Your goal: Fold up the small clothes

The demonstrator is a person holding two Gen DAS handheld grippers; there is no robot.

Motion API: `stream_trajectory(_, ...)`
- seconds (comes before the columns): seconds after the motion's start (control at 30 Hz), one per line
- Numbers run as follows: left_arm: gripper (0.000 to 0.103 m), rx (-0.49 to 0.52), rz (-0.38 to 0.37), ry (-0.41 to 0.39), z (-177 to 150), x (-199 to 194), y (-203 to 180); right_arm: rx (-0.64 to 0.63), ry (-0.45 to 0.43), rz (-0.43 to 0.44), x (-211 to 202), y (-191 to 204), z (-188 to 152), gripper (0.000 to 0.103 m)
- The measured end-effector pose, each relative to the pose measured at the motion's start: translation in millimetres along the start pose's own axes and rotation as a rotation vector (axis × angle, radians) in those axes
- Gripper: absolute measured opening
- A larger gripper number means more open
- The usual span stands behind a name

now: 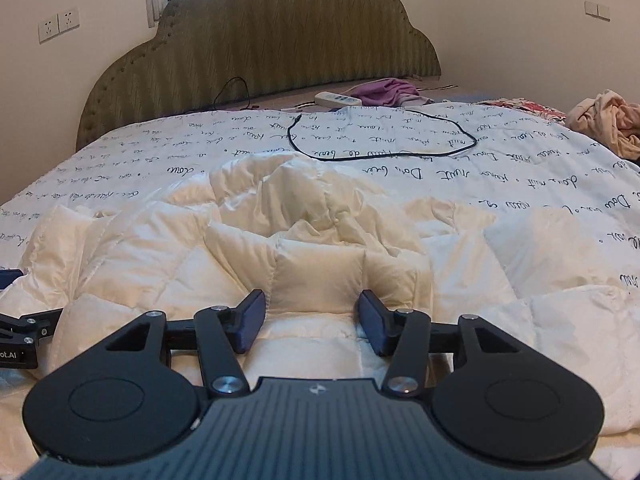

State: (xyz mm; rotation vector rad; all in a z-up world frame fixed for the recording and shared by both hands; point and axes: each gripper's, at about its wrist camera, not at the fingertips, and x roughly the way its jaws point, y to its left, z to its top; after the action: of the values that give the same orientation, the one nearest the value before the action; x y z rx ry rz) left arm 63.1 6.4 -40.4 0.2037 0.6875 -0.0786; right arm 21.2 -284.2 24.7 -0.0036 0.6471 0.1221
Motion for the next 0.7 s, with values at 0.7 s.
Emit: stream_trajectory(0.7, 0.103, 0.070, 0.045, -0.131, -5, -25, 17, -0.013, -0.075, 0.060, -30, -14, 2, 0.078)
